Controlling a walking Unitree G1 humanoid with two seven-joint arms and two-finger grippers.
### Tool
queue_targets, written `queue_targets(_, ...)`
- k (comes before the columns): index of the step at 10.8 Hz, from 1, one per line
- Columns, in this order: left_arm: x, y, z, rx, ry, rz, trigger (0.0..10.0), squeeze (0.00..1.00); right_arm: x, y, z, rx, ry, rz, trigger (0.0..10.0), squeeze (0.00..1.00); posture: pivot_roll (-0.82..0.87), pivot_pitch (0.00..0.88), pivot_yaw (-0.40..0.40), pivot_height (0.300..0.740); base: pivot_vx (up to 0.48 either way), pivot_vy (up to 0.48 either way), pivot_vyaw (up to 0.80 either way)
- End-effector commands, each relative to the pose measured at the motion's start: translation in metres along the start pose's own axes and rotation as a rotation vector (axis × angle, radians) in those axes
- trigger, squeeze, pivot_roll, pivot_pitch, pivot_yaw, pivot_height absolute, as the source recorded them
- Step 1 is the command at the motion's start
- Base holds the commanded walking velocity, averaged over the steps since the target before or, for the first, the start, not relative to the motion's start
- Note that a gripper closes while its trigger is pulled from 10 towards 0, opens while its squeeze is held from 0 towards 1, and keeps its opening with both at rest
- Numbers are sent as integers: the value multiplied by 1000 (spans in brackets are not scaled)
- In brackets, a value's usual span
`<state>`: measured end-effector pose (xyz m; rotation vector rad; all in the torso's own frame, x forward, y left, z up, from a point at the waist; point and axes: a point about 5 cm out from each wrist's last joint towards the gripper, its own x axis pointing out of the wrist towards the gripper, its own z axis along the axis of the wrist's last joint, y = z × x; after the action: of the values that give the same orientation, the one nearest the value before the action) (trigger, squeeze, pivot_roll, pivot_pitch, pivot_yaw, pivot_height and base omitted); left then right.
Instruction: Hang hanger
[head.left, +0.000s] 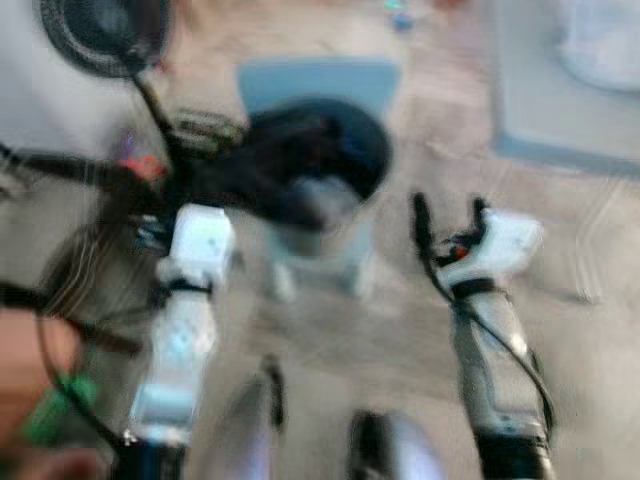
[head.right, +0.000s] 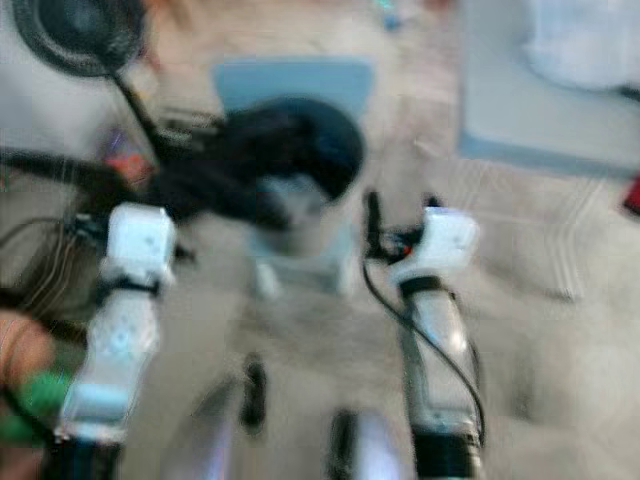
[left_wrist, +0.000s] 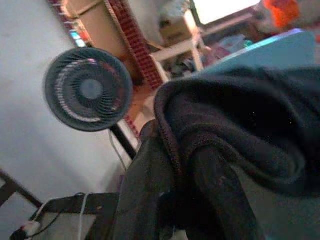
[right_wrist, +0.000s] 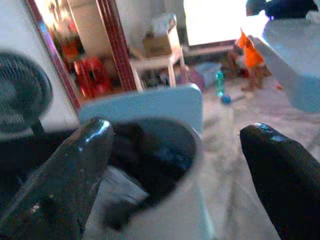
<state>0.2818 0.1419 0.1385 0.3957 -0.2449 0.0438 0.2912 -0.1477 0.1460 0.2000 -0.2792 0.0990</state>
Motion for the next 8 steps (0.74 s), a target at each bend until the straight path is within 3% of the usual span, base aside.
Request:
queue_targets(1, 10, -1, 6, 30, -53, -19, 10000, 0, 4, -4, -4, 30, 10, -20, 10000, 0, 0, 129, 35, 740, 0, 0, 0)
queue_targets(3, 15, -1, -1, 45, -43, -22, 10000, 0, 3, -9, -10, 35, -1, -55, 10000, 0, -12, 89, 49, 740, 0, 0, 0)
queue_targets(4, 15, -2, -4, 33, -37, -28, 10000, 0, -1, -12, -14, -44, 0, -69, 10000, 0, -20, 78, 46, 740, 0, 0, 0)
queue_targets(6, 16, -14, -7, -13, -37, -42, 10000, 0, -19, -32, -23, -96, 21, -94, 10000, 0, -37, 44, 40, 740, 0, 0, 0)
queue_targets(8, 26, -8, -2, -8, -62, -12, 10000, 0, -11, -39, -16, -109, -24, -111, 10000, 0, -30, 56, 56, 740, 0, -124, 0)
